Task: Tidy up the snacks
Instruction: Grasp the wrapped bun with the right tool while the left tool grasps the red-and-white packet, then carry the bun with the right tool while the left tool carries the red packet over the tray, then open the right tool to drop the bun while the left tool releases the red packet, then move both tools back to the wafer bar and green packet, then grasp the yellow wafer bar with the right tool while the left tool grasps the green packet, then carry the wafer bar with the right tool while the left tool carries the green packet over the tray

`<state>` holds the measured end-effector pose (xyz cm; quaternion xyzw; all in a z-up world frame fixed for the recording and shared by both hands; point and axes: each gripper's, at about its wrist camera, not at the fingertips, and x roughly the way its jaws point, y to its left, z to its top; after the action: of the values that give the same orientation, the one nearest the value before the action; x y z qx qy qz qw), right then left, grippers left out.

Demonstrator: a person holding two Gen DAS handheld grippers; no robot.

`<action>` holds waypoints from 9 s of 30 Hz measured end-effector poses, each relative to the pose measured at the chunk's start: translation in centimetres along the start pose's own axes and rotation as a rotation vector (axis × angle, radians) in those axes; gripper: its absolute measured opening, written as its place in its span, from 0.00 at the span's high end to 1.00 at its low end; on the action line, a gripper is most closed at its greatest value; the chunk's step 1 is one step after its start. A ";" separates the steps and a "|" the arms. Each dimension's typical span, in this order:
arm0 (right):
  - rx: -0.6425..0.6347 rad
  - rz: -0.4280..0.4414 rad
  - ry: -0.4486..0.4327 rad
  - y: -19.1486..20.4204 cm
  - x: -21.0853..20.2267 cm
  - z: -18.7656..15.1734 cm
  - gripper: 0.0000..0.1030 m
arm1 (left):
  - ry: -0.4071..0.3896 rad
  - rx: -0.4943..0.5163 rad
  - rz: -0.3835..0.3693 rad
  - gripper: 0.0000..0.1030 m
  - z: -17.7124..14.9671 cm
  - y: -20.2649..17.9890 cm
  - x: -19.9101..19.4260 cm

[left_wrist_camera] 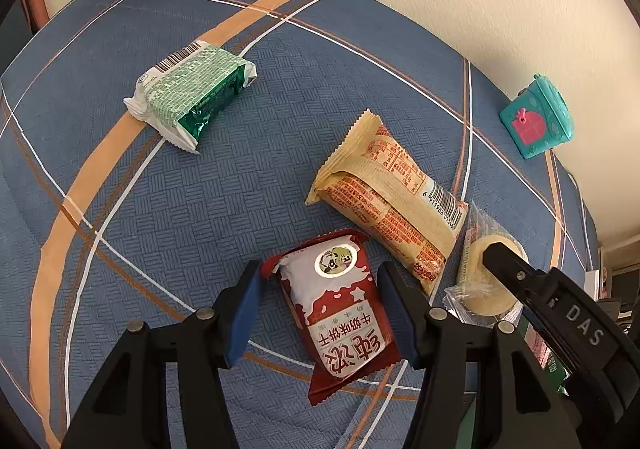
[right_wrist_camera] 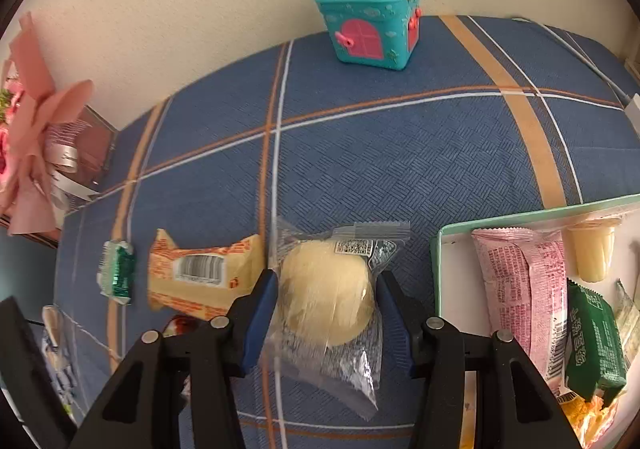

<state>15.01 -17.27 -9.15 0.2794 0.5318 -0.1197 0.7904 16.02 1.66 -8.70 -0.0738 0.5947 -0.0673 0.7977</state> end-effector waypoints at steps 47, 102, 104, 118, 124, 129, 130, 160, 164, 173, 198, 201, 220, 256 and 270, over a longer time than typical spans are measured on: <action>0.007 0.025 -0.079 -4.4 -13.0 -7.0 0.51 | -0.095 0.096 -0.162 0.55 -3.9 -4.6 -9.6; 0.422 -0.195 -0.039 -25.4 -11.5 -5.4 0.37 | 0.017 0.618 -0.132 0.51 -12.9 -23.4 -1.0; 0.422 -0.200 -0.034 -25.4 -11.5 -5.5 0.32 | 0.027 0.607 -0.148 0.42 -12.8 -23.3 -1.1; 0.402 -0.218 -0.143 -24.4 -14.5 -4.9 0.01 | -0.075 0.560 -0.044 0.24 -11.0 -22.5 -4.7; 0.364 -0.228 -0.162 -23.3 -15.6 -4.7 0.01 | -0.117 0.480 -0.005 0.14 -9.1 -20.3 -5.4; 0.320 -0.221 -0.173 -21.6 -16.0 -4.4 0.00 | -0.136 0.435 0.013 0.14 -7.5 -18.5 -6.0; 0.312 -0.219 -0.173 -21.2 -16.0 -4.4 0.00 | -0.137 0.427 0.014 0.12 -7.3 -18.2 -6.1; 0.069 -0.113 -0.125 -9.0 -13.1 -4.7 0.00 | -0.173 0.122 0.175 0.06 -1.7 -2.1 -8.6; 0.018 -0.098 -0.114 -6.3 -12.4 -5.0 0.00 | -0.167 0.098 0.167 0.06 -1.4 0.2 -9.0; -0.127 -0.103 -0.076 -1.0 -10.4 -5.9 0.00 | -0.167 0.026 0.185 0.06 -0.6 4.2 -9.7; -0.051 0.084 -0.067 6.1 -3.4 -2.2 0.00 | -0.179 0.198 0.130 0.06 7.4 7.9 -6.6; -0.077 0.064 -0.046 7.6 -1.7 -1.8 0.00 | -0.148 0.195 0.071 0.06 8.5 7.8 -5.3; -0.062 0.020 -0.035 9.2 2.4 -1.0 0.20 | -0.042 0.220 0.036 0.50 9.7 6.3 0.5; -0.059 -0.013 -0.147 0.2 -14.5 -10.4 0.30 | -0.157 0.088 -0.135 0.50 -5.1 -3.3 -11.9; 0.095 -0.033 -0.140 -8.1 -16.0 -10.5 0.30 | -0.173 0.202 -0.159 0.50 -9.4 -8.7 -12.2</action>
<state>-3.51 -19.59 -0.11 0.2985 0.4736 -0.1769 0.8095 3.36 -4.86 1.80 -0.0454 0.5064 -0.1833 0.8414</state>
